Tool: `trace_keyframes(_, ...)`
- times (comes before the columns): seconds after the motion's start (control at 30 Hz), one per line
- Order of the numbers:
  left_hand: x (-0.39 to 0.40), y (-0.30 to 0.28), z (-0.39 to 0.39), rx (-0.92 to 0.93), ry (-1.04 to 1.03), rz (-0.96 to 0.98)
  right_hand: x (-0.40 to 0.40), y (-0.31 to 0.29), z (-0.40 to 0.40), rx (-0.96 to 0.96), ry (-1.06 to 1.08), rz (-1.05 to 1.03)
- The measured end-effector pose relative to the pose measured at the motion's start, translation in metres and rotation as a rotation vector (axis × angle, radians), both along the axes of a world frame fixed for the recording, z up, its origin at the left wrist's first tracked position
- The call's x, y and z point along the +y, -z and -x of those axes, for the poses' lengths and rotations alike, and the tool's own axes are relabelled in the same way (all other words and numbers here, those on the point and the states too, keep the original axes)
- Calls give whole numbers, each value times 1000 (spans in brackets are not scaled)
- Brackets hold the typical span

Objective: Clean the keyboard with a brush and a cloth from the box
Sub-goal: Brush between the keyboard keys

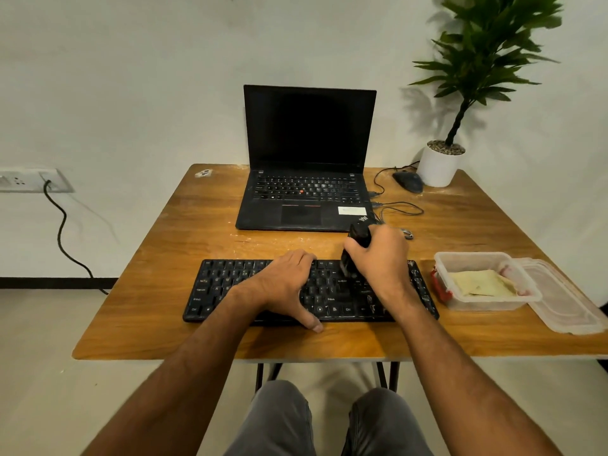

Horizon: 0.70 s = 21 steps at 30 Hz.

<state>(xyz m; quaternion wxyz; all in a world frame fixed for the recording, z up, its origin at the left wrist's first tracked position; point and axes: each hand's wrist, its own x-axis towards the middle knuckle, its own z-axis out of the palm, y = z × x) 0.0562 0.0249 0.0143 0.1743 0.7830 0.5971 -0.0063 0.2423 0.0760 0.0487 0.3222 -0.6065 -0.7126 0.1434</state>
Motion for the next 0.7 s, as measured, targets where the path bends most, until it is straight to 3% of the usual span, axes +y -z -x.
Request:
trace_keyframes(0.1,1,0,0,-1,-8,12,4,1,-1,44,-8,-24)
trace_keyframes(0.4,3,4,1,9,-9,17,-73,0,-31,-119,-80,57)
trace_keyframes(0.7,5,7,2,-29,-1,-9,-93,-2,4,36,-210,51)
